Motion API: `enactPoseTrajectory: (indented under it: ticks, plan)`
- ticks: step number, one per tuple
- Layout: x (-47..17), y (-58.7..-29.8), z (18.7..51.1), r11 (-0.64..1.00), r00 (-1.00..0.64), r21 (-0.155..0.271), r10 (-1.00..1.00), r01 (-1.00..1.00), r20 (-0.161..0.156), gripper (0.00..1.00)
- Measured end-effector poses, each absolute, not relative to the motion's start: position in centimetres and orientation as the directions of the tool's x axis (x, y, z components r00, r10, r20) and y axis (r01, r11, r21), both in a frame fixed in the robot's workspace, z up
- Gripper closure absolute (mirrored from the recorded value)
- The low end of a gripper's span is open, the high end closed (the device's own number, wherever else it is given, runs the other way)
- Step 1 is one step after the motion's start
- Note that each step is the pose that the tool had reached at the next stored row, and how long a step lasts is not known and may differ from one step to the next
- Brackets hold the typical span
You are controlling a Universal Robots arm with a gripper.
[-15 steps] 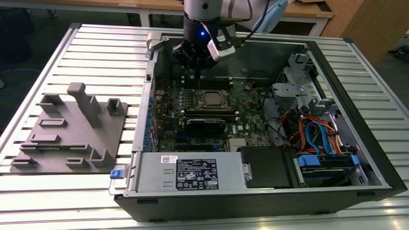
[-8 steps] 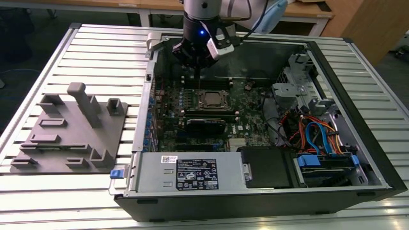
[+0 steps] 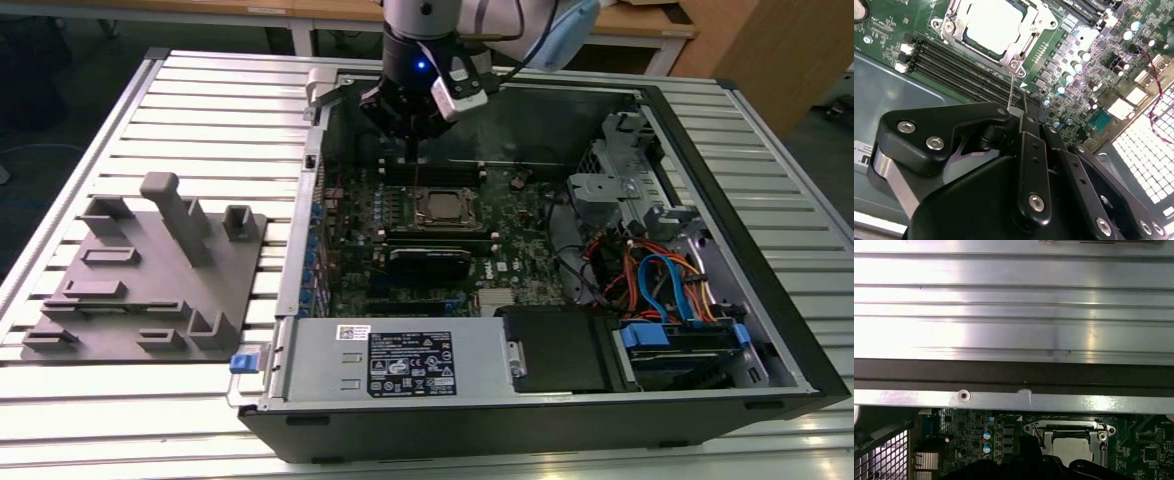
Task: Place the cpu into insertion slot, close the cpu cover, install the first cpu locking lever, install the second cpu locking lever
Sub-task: 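Install the first cpu locking lever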
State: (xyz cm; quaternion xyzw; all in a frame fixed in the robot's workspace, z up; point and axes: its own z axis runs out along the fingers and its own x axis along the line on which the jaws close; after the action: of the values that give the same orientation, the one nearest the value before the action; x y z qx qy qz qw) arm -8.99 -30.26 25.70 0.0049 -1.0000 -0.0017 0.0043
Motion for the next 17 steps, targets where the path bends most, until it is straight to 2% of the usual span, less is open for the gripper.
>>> enactPoseTrajectory:
  ticks: [17]
  plan:
    - [-8.14,-30.26,25.53,1.0,-1.0,0.004,-0.01,-0.01,0.008,0.9]
